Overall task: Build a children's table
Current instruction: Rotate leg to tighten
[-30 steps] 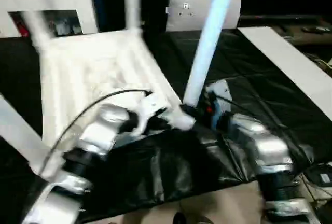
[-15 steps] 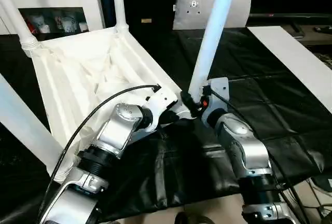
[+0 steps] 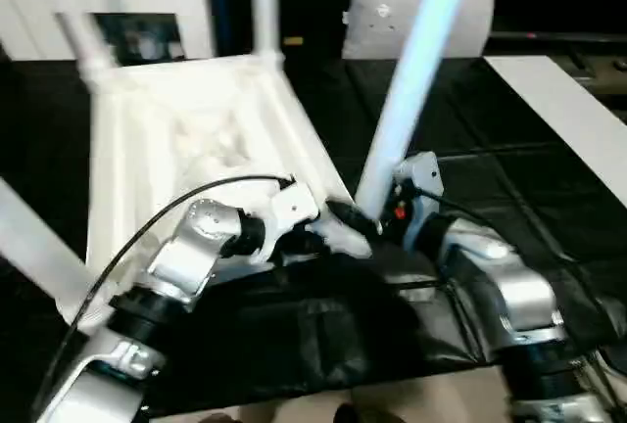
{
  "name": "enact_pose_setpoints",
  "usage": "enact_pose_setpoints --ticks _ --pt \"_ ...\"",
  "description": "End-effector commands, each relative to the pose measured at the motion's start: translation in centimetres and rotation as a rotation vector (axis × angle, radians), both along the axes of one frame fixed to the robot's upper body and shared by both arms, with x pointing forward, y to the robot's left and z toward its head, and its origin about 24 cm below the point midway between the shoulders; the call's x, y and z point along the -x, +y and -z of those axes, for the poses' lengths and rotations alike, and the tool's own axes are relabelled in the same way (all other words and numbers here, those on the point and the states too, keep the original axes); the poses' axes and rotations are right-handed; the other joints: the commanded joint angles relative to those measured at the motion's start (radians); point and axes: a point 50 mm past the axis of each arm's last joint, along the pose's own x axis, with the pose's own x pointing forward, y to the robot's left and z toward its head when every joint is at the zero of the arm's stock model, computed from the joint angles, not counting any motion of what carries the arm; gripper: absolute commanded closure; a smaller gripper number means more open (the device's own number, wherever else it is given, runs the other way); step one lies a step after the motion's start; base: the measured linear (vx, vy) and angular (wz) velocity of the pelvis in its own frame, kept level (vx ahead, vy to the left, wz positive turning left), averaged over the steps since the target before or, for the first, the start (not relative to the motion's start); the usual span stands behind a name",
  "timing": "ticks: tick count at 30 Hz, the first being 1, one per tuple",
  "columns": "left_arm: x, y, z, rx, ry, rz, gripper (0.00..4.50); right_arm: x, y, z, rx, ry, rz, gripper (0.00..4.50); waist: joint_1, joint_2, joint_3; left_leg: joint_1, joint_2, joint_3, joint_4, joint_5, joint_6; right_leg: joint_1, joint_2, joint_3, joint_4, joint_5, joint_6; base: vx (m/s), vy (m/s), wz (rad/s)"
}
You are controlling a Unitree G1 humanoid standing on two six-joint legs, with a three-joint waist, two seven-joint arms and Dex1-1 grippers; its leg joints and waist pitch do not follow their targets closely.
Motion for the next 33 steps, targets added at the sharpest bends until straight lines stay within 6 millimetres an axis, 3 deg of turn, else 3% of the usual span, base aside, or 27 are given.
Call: enact_pose_setpoints --ticks 1,8,14,15,21,33 --pt "0.8 -0.8 -0.3 -0.013 0.003 0.178 4.5 0.2 -0.6 -0.6 0.019 -0.014 -0.112 0.03 -0.005 0.004 -0.064 0.009 0.028 0.0 -0.073 -0.228 0.055 0.051 -0.057 0.056 -0.075 -0.41 -0.142 0.0 0.0 0.0" --pt "1.3 0.4 -0.5 -0.084 0.023 0.342 4.5 0.7 -2.0 -0.6 0.097 0.045 -0.318 0.03 0.001 0.0 -0.071 0.002 0.028 0.0 -0.069 -0.176 0.062 0.059 -0.059 0.057 -0.061 -0.346 -0.173 0.0 0.0 0.0" --pt "1.5 0.7 -0.8 -0.109 0.031 0.427 4.5 0.9 -2.1 -0.3 0.095 0.114 -0.453 0.69 0.006 -0.002 -0.074 0.002 0.029 0.002 -0.066 -0.147 0.076 0.061 -0.057 0.056 -0.051 -0.287 -0.21 0.0 0.0 0.0" --pt "1.5 0.7 -0.8 -0.112 0.029 0.434 4.5 0.9 -2.0 -0.3 0.099 0.119 -0.465 0.8 0.006 -0.007 -0.074 0.001 0.029 0.002 -0.066 -0.147 0.074 0.062 -0.058 0.056 -0.05 -0.295 -0.21 0.0 0.0 0.0" --pt "1.4 0.8 -1.0 -0.114 0.023 0.444 4.5 1.0 -1.9 -0.1 0.102 0.148 -0.521 1.25 0.011 -0.01 -0.073 0.001 0.03 0.003 -0.065 -0.147 0.065 0.062 -0.058 0.056 -0.051 -0.312 -0.201 0.0 0.0 0.0" --pt "0.8 1.1 -1.2 -0.108 0.019 0.406 4.5 1.5 -1.6 -0.1 0.076 0.188 -0.58 2.16 0.014 -0.01 -0.067 0.003 0.031 0.003 -0.067 -0.157 0.06 0.058 -0.058 0.056 -0.056 -0.344 -0.187 0.0 0.0 0.0"
